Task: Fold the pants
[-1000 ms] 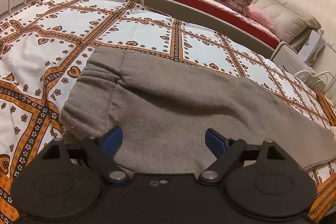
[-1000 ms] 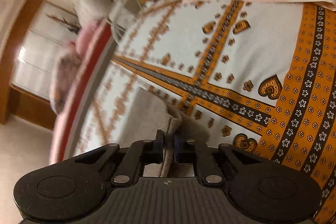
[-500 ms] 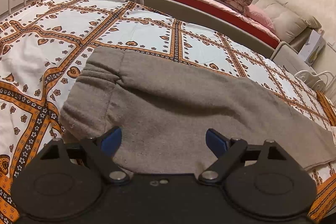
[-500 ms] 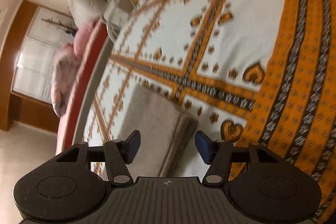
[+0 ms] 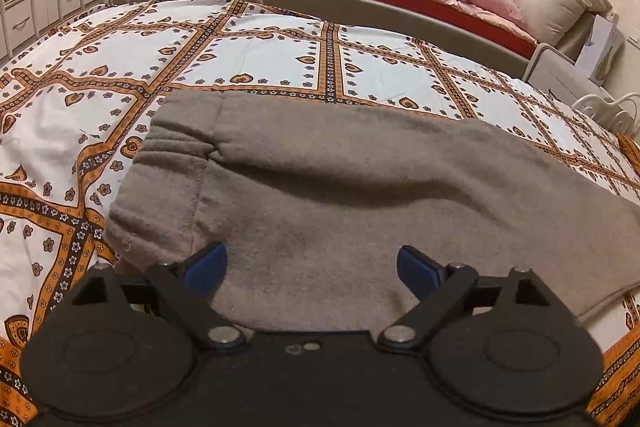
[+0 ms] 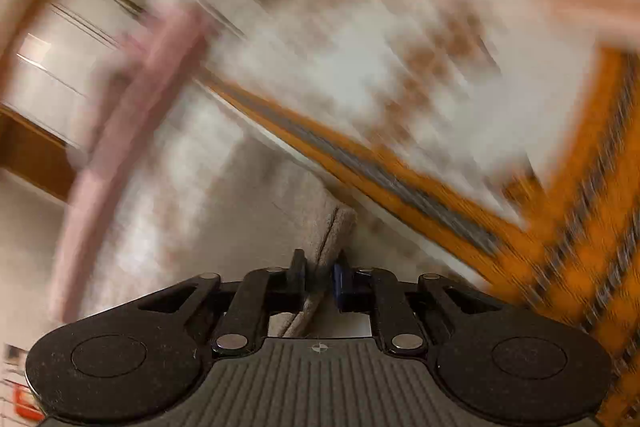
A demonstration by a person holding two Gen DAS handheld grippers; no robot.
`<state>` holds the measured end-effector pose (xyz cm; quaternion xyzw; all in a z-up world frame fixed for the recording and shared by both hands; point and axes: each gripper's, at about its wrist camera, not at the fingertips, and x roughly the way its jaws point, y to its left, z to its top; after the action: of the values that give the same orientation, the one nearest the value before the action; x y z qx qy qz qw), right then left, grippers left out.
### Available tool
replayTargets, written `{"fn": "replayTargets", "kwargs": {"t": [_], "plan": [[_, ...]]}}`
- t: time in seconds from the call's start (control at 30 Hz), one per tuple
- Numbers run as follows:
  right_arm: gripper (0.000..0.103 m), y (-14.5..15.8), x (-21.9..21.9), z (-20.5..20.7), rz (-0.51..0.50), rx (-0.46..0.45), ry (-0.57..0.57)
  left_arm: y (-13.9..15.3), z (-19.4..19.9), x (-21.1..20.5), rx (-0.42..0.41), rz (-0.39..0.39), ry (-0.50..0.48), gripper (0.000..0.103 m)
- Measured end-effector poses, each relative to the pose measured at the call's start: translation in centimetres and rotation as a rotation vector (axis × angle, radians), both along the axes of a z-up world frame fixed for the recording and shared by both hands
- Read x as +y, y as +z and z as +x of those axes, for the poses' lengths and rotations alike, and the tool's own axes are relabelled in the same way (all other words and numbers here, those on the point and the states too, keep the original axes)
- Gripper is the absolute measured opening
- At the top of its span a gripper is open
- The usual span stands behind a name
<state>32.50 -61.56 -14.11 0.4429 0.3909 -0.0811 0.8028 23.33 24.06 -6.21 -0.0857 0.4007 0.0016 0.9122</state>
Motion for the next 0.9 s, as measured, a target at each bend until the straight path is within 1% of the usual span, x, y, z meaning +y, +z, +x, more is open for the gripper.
{"fn": "replayTargets", "kwargs": {"t": [0.03,0.07,0.1,0.13,0.17,0.2,0.23,0.3,0.33,0.4,0.47,0.5,0.53,0.57,0.63,0.67,0.73,0.77,0.8,0.83,0.87,0.9], "plan": [[0.015,-0.1,-0.7,-0.6,0.058,-0.04,-0.033,0.0,0.0,-0.1,-0.001,0.004,0.0,0.087],[0.025,0.7,-1.1,-1.2,0.057,-0.07,-0.076,0.1,-0.1,-0.1,-0.003,0.008,0.0,0.086],[0.037,1.7,-1.1,-2.0,-0.006,-0.08,-0.119,0.3,-0.2,-0.2,-0.011,0.018,0.0,0.086],[0.041,3.0,-1.0,-2.8,-0.099,-0.08,-0.165,0.6,-0.4,-0.3,-0.023,0.028,0.001,0.083],[0.043,4.0,-1.0,-3.5,-0.142,-0.097,-0.185,0.9,-0.5,-0.3,-0.034,0.04,0.012,0.081],[0.043,5.0,-0.7,-4.0,-0.181,-0.149,-0.178,1.3,-0.5,-0.4,-0.048,0.052,0.029,0.08],[0.043,5.9,0.0,-4.1,-0.211,-0.187,-0.147,1.7,-0.5,-0.6,-0.072,0.06,0.041,0.081],[0.043,7.2,2.7,-3.1,-0.268,-0.237,-0.04,2.7,0.0,-1.3,-0.129,0.075,0.055,0.081],[0.043,7.6,4.5,-2.0,-0.272,-0.262,0.036,3.0,0.3,-1.9,-0.153,0.073,0.053,0.081],[0.043,8.2,8.5,0.5,-0.297,-0.278,0.182,3.4,1.5,-3.3,-0.184,0.062,0.035,0.082],[0.043,8.7,13.6,2.8,-0.342,-0.295,0.334,3.3,2.9,-5.2,-0.188,0.052,-0.008,0.082],[0.043,9.0,16.2,3.8,-0.362,-0.31,0.413,3.0,3.7,-6.5,-0.18,0.059,-0.044,0.082],[0.043,9.1,19.0,4.9,-0.382,-0.328,0.507,2.6,4.4,-7.4,-0.168,0.079,-0.068,0.082],[0.043,8.8,21.0,5.4,-0.399,-0.331,0.567,2.1,5.1,-8.3,-0.146,0.112,-0.087,0.082],[0.043,7.5,24.6,6.8,-0.431,-0.29,0.674,0.6,6.8,-9.2,-0.075,0.192,-0.101,0.082],[0.043,6.6,25.5,7.0,-0.452,-0.268,0.704,-0.3,7.5,-9.1,-0.039,0.218,-0.096,0.082],[0.043,4.7,27.1,7.6,-0.572,-0.21,0.787,-1.8,8.2,-8.1,0.005,0.25,-0.086,0.084],[0.043,3.5,27.3,8.1,-0.627,-0.159,0.81,-2.1,8.1,-7.6,-0.002,0.261,-0.088,0.084],[0.043,2.5,26.5,8.6,-0.636,-0.12,0.803,-2.0,8.0,-6.9,-0.009,0.271,-0.077,0.084],[0.042,2.3,24.8,9.0,-0.595,-0.132,0.764,-1.7,7.8,-6.3,-0.016,0.277,-0.059,0.084],[0.043,2.7,23.4,9.3,-0.582,-0.113,0.696,-1.3,7.6,-5.5,-0.032,0.28,-0.032,0.084],[0.043,3.2,22.0,9.5,-0.609,-0.088,0.611,-0.8,7.0,-4.6,-0.05,0.287,0.003,0.077]]}}
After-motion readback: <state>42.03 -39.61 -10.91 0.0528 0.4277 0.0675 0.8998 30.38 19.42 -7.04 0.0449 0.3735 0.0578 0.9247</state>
